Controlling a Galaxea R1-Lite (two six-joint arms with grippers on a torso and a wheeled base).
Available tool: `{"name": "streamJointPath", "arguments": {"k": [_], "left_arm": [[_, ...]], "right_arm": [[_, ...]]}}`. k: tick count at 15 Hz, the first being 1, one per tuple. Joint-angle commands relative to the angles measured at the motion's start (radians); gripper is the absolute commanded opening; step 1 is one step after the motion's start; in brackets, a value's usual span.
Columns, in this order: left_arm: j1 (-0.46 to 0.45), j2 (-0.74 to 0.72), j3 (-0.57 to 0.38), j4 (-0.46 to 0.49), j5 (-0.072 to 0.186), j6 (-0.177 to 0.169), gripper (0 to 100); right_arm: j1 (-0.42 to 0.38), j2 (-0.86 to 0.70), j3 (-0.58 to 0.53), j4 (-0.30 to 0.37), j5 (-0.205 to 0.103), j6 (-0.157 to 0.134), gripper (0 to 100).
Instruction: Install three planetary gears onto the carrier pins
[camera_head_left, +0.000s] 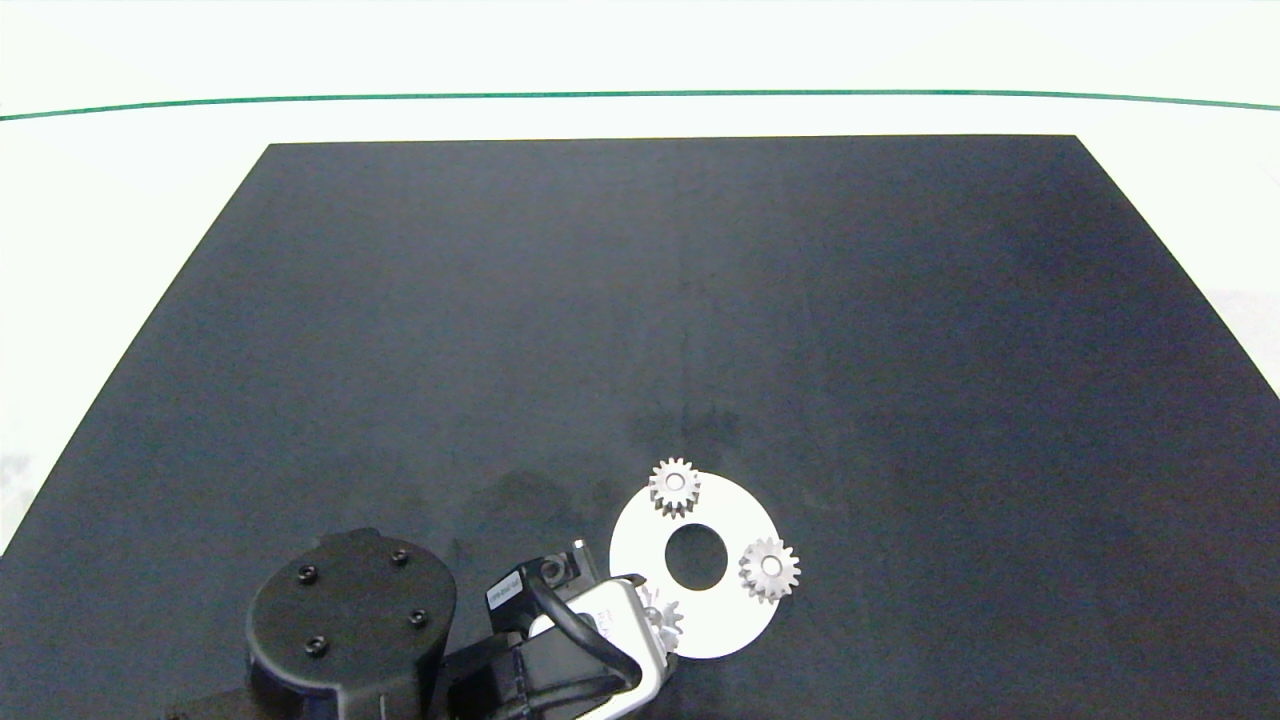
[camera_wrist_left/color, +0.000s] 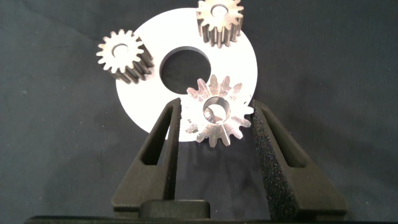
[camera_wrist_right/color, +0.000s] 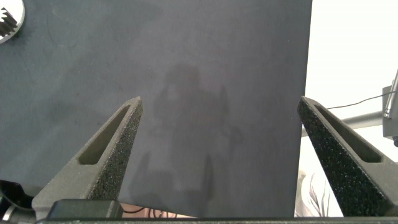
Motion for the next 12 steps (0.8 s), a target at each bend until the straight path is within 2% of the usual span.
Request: {"name": "streamJointPath", "arguments": {"k": [1,12], "left_arm": [[-0.001,0.024,-0.01,-0.005,0.001,0.005,16],[0.001,0.037,-0.008,-0.008,0.001,0.009,16]], "right_arm": [[0.002,0.0,0.0,0.005,-0.003,-0.002,100],[0.011,-0.005,0.0,0.005,-0.003,-0.002,100]]}}
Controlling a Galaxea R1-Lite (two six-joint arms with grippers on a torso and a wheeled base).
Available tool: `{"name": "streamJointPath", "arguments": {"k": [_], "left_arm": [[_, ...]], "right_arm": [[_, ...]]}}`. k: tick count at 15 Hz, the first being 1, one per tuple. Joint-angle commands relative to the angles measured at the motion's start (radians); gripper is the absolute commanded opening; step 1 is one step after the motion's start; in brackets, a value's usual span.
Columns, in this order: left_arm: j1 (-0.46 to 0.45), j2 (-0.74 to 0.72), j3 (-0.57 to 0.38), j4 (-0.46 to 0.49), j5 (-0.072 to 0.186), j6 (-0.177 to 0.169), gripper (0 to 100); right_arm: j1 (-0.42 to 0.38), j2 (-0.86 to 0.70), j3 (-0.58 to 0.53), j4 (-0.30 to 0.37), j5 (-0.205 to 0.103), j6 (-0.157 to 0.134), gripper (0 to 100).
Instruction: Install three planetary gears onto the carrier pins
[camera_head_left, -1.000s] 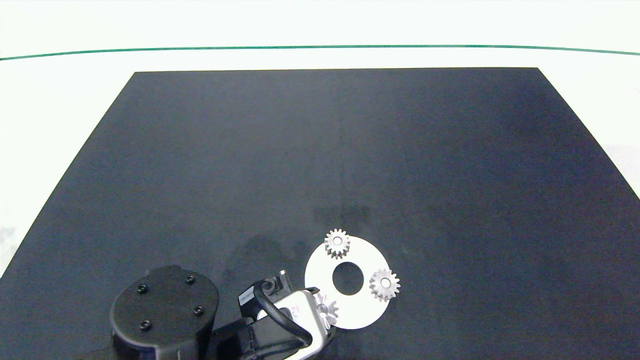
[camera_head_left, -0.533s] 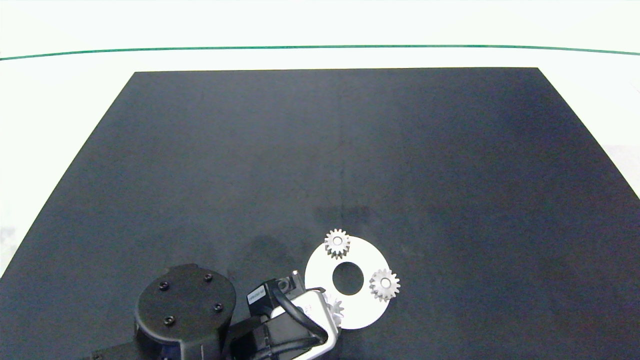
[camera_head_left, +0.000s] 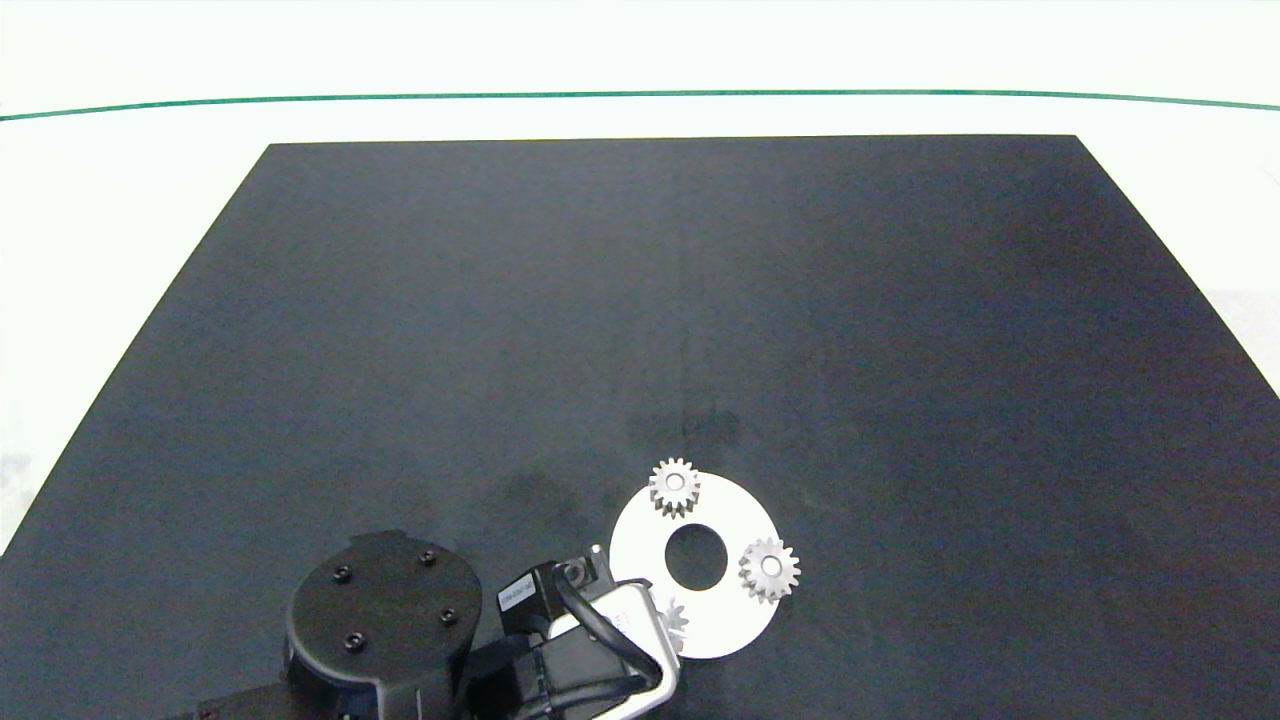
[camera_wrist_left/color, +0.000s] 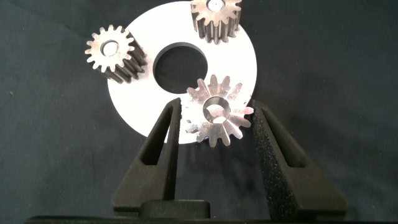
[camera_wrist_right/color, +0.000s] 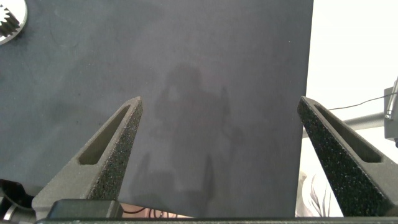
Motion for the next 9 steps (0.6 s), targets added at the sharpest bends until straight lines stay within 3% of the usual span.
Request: {"name": "streamJointPath", "arguments": {"k": [1,9], "left_arm": [[0.001,0.002,0.0,-0.003,0.001,0.003,16],[0.01,0.005,-0.009,-0.003,-0.001,0.013,16]], "right_arm": [[0.002,-0.003,0.0,0.004,-0.003,-0.002,100],[0.007,-0.004,-0.002,0.004,-0.003,-0.002,100]]}}
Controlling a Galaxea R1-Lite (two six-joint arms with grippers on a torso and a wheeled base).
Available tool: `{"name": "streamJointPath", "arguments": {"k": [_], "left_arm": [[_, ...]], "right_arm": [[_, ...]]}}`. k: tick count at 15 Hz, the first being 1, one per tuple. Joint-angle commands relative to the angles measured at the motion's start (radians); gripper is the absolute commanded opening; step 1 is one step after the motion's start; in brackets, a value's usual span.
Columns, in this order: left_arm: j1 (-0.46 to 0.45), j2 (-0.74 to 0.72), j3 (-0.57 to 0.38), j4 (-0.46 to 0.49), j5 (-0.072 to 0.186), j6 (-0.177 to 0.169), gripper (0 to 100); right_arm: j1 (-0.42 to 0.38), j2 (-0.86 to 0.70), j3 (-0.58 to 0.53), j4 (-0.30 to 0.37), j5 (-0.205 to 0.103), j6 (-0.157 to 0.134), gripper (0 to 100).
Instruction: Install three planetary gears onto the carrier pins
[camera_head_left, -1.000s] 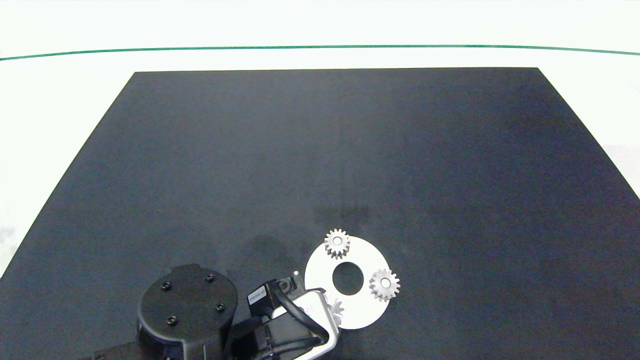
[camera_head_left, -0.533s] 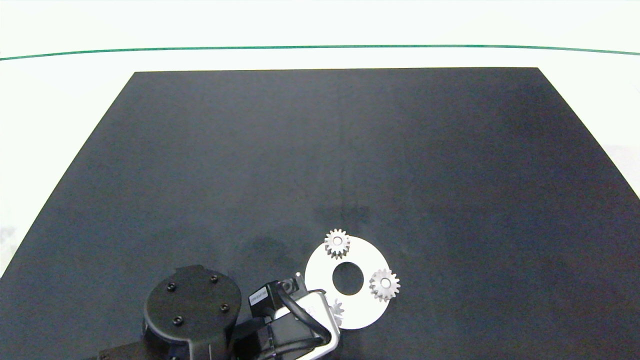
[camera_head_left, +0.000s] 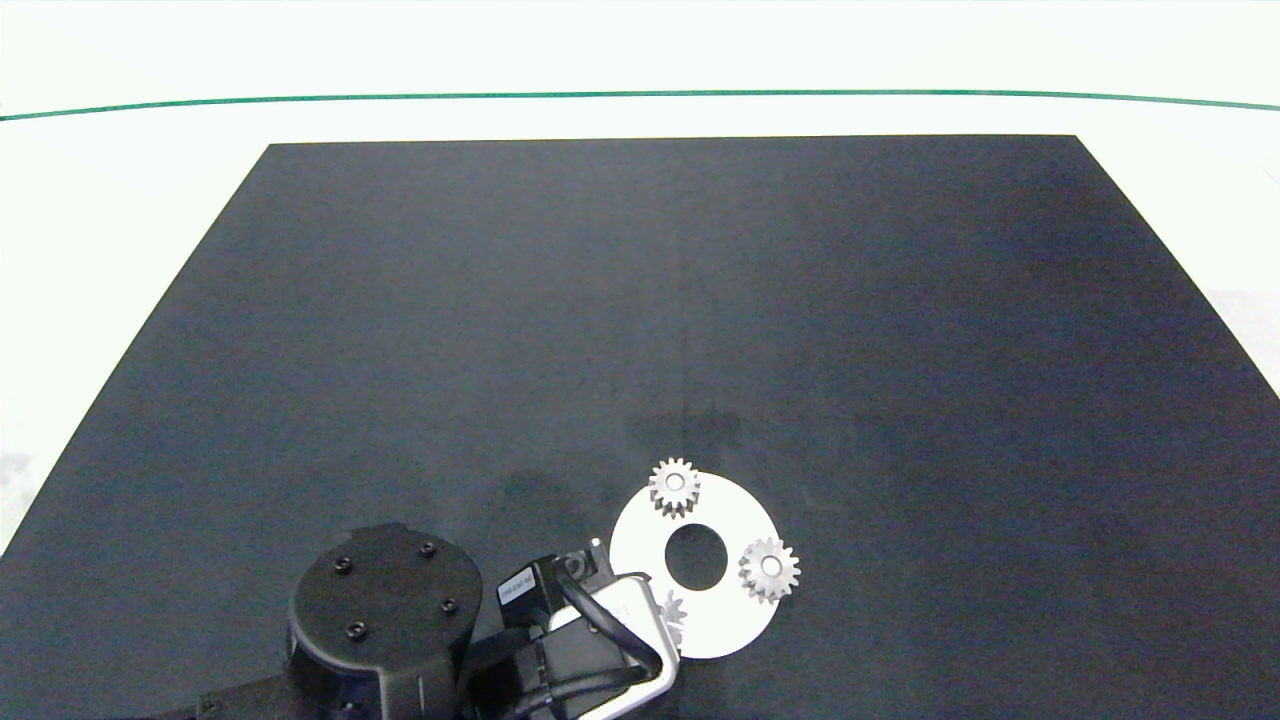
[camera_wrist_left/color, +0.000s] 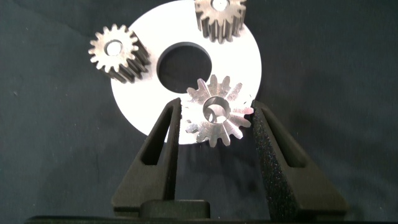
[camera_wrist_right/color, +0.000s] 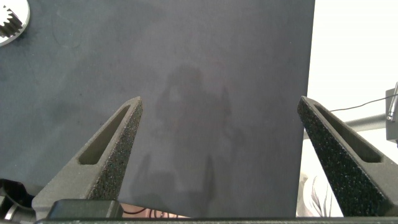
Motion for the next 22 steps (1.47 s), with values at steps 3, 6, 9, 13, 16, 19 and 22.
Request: {"name": "streamJointPath", "arguments": {"k": [3,6,9,13,16,19,22], "left_arm": [[0.0,0.018,-0.003,-0.009,0.001,0.003,16],[0.003,0.037,-0.005,-0.031,0.001,0.008,16],[0.02,0.038,-0.005,-0.031,0.001,0.026,16],[0.022,0.037,-0.002,-0.028,-0.001,0.028,16],[0.022,0.032,-0.003,-0.028,-0.001,0.03,16],[0.02,0.037,0.001,-0.028,-0.002,0.026,16],[0.02,0.038,0.001,-0.026,-0.002,0.025,16]], "right_arm": [[0.002,-0.003,0.0,0.003,-0.003,-0.002,100],[0.002,-0.005,0.0,0.003,-0.003,-0.002,100],[0.004,-0.006,0.0,0.003,-0.003,-0.002,100],[0.015,-0.006,0.0,0.003,-0.003,-0.002,100],[0.015,-0.005,0.003,0.003,-0.003,-0.002,100],[0.016,-0.005,0.003,0.003,-0.003,-0.002,100],[0.016,-0.006,0.003,0.003,-0.003,0.0,100]]}}
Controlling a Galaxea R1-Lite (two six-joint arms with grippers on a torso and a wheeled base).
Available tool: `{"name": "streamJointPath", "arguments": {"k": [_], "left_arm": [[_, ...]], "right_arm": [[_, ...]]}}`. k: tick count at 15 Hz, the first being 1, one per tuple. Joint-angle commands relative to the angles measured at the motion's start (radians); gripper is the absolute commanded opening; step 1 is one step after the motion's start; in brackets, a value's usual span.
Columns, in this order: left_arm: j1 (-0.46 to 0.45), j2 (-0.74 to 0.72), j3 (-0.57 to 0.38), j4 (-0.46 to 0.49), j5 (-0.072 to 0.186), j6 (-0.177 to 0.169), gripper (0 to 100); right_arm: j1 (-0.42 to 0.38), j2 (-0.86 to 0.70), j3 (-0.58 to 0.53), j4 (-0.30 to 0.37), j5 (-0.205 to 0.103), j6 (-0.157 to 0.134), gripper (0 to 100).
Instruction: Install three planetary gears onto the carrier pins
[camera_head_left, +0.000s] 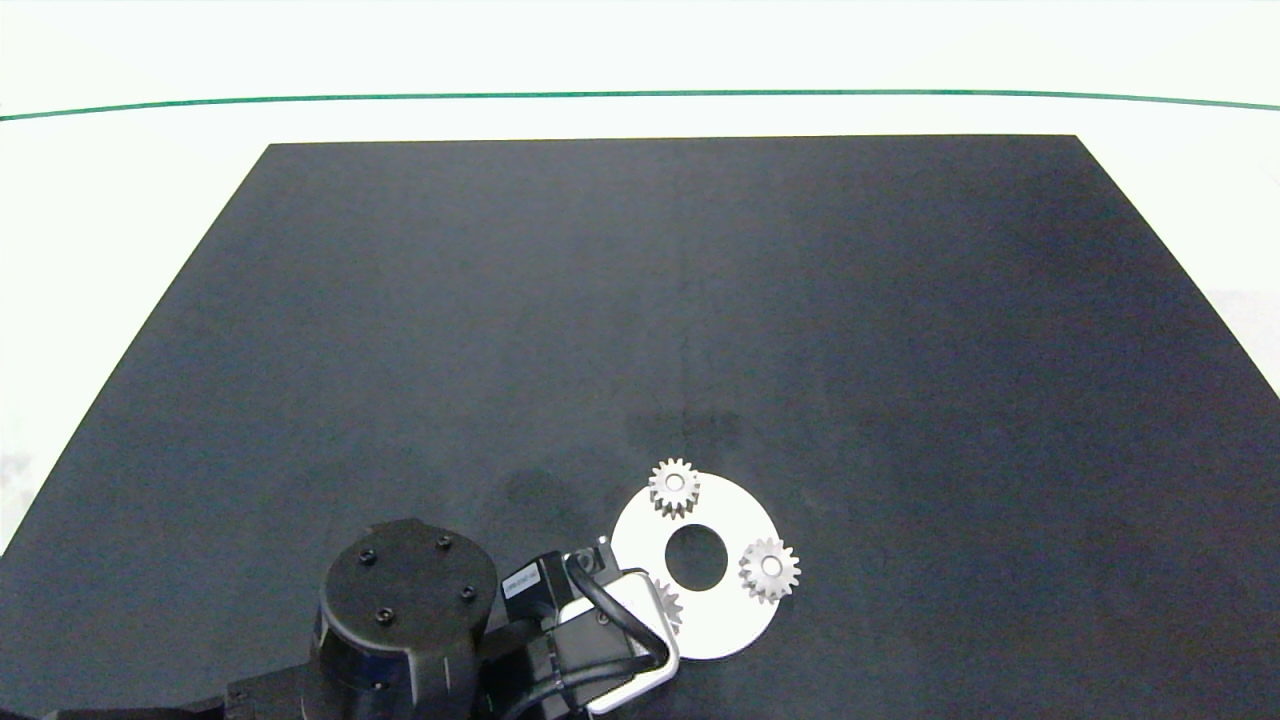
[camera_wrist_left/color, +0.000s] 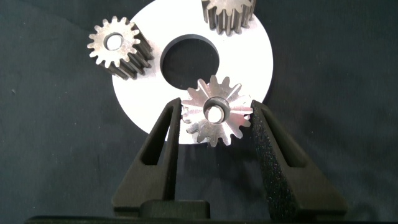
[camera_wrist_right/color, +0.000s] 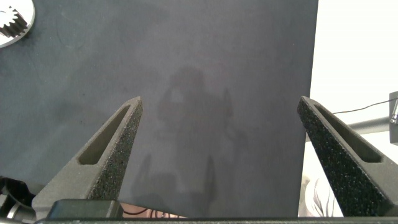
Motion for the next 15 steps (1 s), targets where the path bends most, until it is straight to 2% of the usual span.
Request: {"name": "streamJointPath", "arguments": {"k": [1,2,9,11,12,13,14,15], "left_arm": [[-0.002,0.002,0.007,-0.003,0.0,0.002,16],[-0.002,0.002,0.005,-0.003,0.0,0.001,100],[-0.002,0.002,-0.002,-0.009,0.0,-0.001,100],[0.013,-0.055,0.001,-0.003,0.0,-0.016,100],[0.065,-0.148,-0.001,0.009,0.002,-0.031,100],[0.143,-0.234,-0.002,0.043,0.002,-0.031,100],[0.26,-0.336,-0.019,0.112,0.003,-0.031,100],[0.364,-0.4,-0.034,0.167,0.003,-0.031,100]], "right_arm": [[0.0,0.001,0.0,0.003,-0.002,-0.003,100],[0.0,0.001,0.0,0.003,-0.002,-0.003,100],[0.006,0.001,-0.001,0.003,-0.002,-0.001,100],[0.006,0.001,0.0,0.003,-0.002,0.0,100],[0.0,0.003,0.0,0.003,-0.002,0.003,100],[-0.008,0.006,0.002,0.003,-0.004,0.017,100],[-0.031,0.012,0.0,0.003,-0.009,0.049,100],[-0.054,0.02,0.0,0.002,-0.009,0.06,100]]}}
